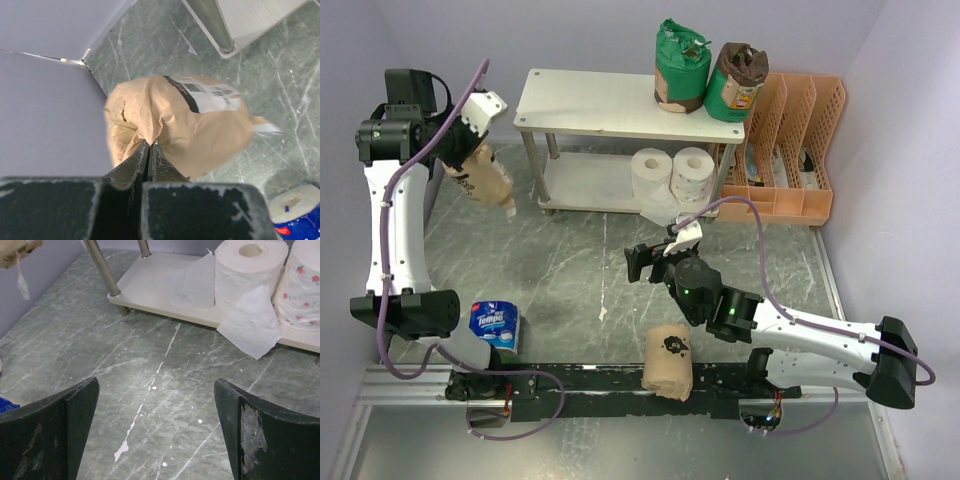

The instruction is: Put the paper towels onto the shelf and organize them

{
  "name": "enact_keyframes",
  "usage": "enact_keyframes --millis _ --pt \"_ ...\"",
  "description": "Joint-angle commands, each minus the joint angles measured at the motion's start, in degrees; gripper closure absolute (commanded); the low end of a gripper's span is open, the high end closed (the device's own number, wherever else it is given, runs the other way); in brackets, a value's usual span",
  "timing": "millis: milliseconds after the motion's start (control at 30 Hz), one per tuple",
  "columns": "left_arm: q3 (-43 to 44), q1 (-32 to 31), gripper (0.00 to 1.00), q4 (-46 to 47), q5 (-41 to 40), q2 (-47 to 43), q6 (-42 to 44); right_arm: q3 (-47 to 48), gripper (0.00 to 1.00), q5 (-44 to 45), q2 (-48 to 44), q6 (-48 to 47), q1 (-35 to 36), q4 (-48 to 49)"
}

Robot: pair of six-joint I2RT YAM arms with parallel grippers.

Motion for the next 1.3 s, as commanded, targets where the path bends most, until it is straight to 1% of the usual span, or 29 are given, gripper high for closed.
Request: enact_keyframes --millis 0,67,267,500,633,700,800,867,1033,1133,1267 --pt "9.02 -0.42 0.93 -1.21 0.74 2.04 1.19 0.44 0.02 1.75 -0.59 0.35 -0.65 0.37" --pt "10.51 -2.63 0.93 0.28 -1.15 2.77 1.53 0.46 0.02 1.97 -0.49 0.26 -0.76 0.41" --pt "9.93 -7.40 0.93 7.50 -6.51 2.11 1.92 1.28 0.02 2.83 -0.91 -0.06 -1.11 -0.89" --pt "4.07 -10.80 0.93 25.59 -12.27 -3.99 1.49 0.46 0.02 2.84 -1.68 -0.42 -1.85 -1.94" --pt "7.95 -11.36 0.93 29.18 -14.50 -2.22 2.29 0.43 0.02 2.43 -1.66 -0.03 -2.52 -2.97" --pt "7.09 -11.97 0.93 32.36 -16.13 -2.10 3.58 0.09 0.02 2.06 -1.99 -0.07 -2.81 -2.70" --pt "1.64 -14.01 0.93 40.95 -19.09 -4.17 5.97 -0.11 0.02 1.83 -2.44 -0.18 -3.50 -2.91" --pt "-0.29 -15.83 0.93 45.41 -20.59 -4.55 7.12 0.02 0.02 1.77 -2.78 -0.50 -4.00 -3.21" --pt "-0.98 -17.99 0.93 52.66 -21.36 -2.54 8.35 0.40 0.02 2.38 -3.85 -1.73 -5.06 -3.86" --pt "-2.76 -20.35 0.93 58.49 -23.22 -1.07 11.52 0.83 0.02 3.98 -4.86 -2.70 -5.35 -5.06" --pt "-4.75 -24.06 0.93 63.76 -25.11 1.42 16.54 0.76 0.02 5.42 -7.69 -3.96 -5.72 -6.03"
